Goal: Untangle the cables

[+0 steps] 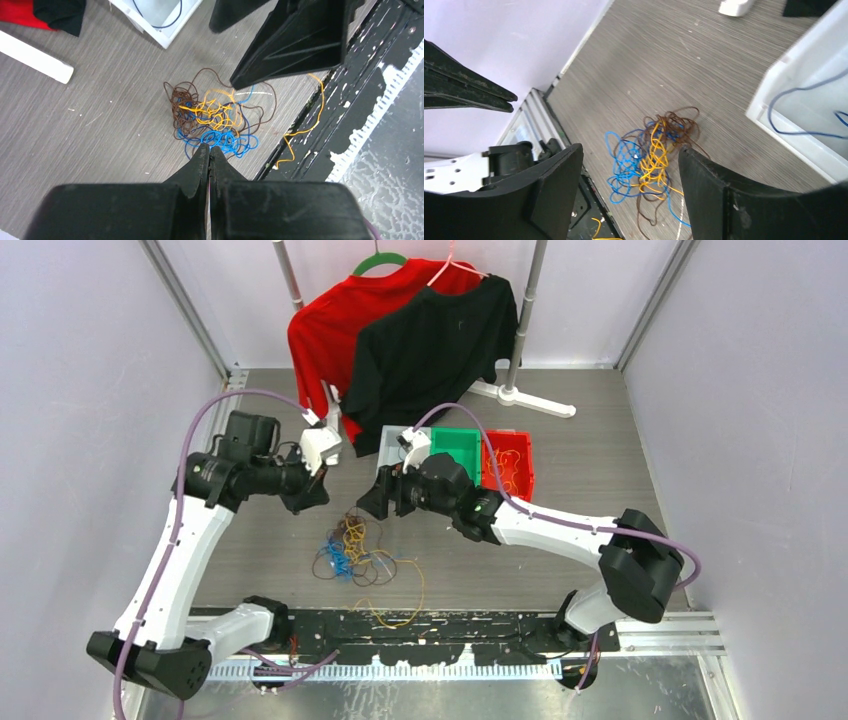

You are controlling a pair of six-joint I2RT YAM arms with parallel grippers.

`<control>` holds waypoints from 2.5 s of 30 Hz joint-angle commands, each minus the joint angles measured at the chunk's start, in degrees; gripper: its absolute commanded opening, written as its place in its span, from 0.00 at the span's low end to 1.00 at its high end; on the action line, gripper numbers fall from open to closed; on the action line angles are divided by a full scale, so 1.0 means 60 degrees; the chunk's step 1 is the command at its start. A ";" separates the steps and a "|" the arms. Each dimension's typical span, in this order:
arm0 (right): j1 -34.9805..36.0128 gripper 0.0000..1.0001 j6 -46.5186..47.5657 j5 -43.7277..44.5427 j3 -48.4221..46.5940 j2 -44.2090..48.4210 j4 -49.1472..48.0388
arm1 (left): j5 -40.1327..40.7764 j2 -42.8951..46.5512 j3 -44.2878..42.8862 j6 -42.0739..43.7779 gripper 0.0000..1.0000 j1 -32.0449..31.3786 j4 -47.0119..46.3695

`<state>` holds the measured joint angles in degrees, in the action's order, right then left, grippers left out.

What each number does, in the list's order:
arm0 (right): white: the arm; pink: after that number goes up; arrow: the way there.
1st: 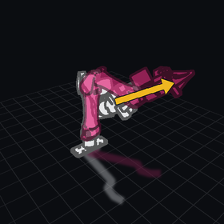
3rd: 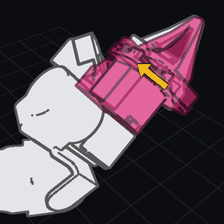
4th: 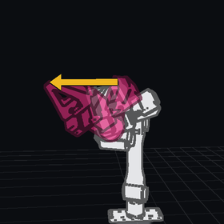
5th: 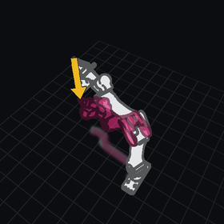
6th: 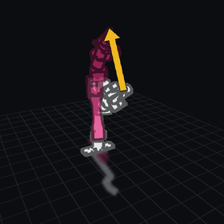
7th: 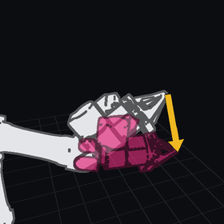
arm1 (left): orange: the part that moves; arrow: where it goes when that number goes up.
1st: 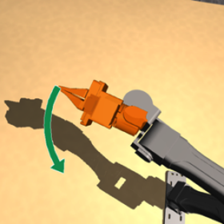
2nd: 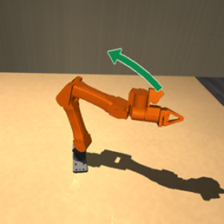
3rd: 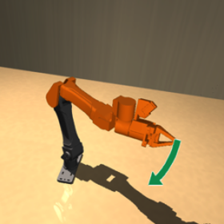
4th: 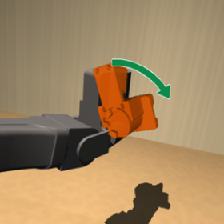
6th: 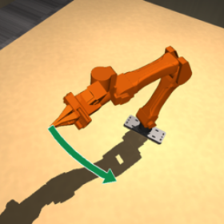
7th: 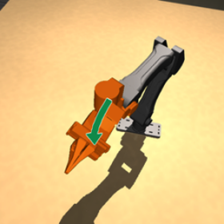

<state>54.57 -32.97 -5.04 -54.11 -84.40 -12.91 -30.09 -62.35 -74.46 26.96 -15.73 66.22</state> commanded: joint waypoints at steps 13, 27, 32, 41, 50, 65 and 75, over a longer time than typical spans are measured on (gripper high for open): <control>0.0254 0.67 -0.0093 0.0082 -0.0333 -0.0584 -0.0735 | 0.0776 0.0815 0.2735 0.0877 0.63 0.0032 0.0124; 0.0263 0.59 -0.0378 0.1286 0.0845 0.0477 -0.0981 | 0.1770 -0.1939 0.3370 0.0263 0.70 0.0167 -0.1740; 0.0252 0.57 -0.0301 0.1506 0.0972 0.0743 -0.0834 | 0.1462 -0.2344 0.3300 0.0513 0.62 0.0221 -0.1814; 0.0263 0.55 -0.0196 0.1650 0.0958 0.0900 -0.0725 | 0.0868 -0.2650 0.3484 0.0771 0.41 0.0311 -0.1749; 0.0232 0.54 -0.0071 0.1817 0.0881 0.1044 -0.0559 | 0.0248 -0.2619 0.3213 0.1261 0.23 0.0367 -0.0910; 0.0233 0.60 0.0117 0.1353 0.1011 0.1354 -0.1105 | -0.0268 -0.1163 0.0782 0.2055 0.00 0.0365 0.0961; 0.0668 0.75 0.1314 0.0855 0.0541 0.1351 -0.2477 | -0.0484 -0.0370 -0.1982 0.0054 0.00 0.0205 0.1176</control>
<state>56.82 -30.13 0.73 -47.66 -78.32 -22.35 -31.22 -65.52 -82.43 33.65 -13.96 71.79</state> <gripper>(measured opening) 0.741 0.009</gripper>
